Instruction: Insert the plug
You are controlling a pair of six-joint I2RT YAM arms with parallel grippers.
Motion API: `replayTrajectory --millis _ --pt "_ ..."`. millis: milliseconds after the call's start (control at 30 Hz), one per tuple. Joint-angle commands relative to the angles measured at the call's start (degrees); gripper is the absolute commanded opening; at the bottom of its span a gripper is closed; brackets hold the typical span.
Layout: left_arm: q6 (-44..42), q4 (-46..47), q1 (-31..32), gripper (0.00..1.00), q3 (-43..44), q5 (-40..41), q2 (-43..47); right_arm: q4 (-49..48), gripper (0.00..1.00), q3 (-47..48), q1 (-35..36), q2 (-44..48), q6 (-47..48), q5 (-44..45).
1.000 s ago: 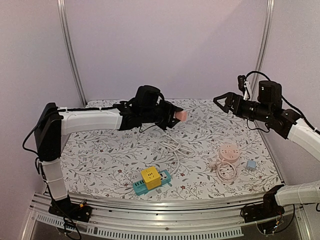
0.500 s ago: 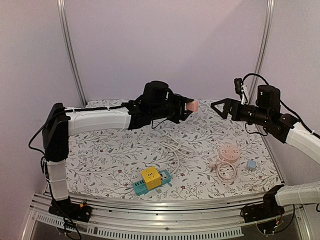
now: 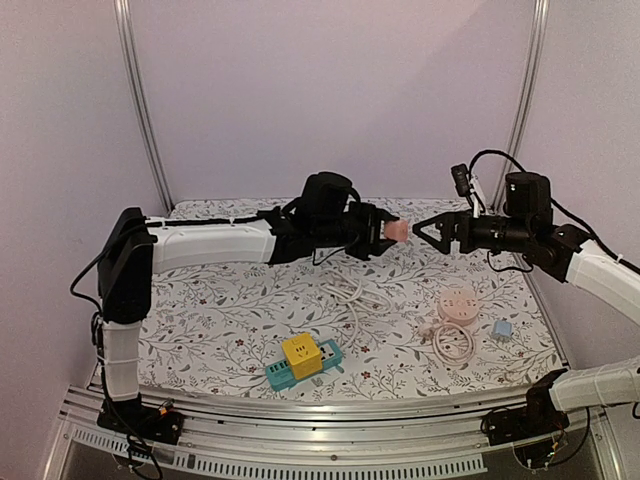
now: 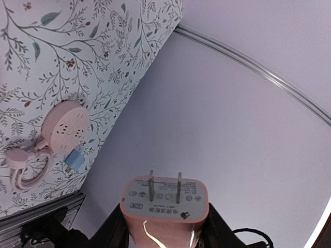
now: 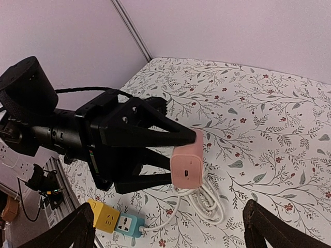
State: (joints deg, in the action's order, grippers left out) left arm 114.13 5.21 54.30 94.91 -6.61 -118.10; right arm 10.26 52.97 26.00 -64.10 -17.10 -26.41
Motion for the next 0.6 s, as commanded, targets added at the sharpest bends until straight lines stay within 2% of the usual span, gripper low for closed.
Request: replayTrajectory --millis 0,233,567 --pt "3.0 -3.1 1.7 0.00 2.1 0.3 0.8 2.8 0.99 2.1 0.8 -0.8 2.3 4.6" --pt "3.3 -4.5 2.6 0.00 2.2 1.2 1.4 5.7 0.96 5.7 1.6 -4.9 2.2 6.7" --pt "4.9 -3.9 3.3 0.00 2.8 2.8 1.0 4.3 0.93 6.3 6.3 -8.0 -0.6 14.0"
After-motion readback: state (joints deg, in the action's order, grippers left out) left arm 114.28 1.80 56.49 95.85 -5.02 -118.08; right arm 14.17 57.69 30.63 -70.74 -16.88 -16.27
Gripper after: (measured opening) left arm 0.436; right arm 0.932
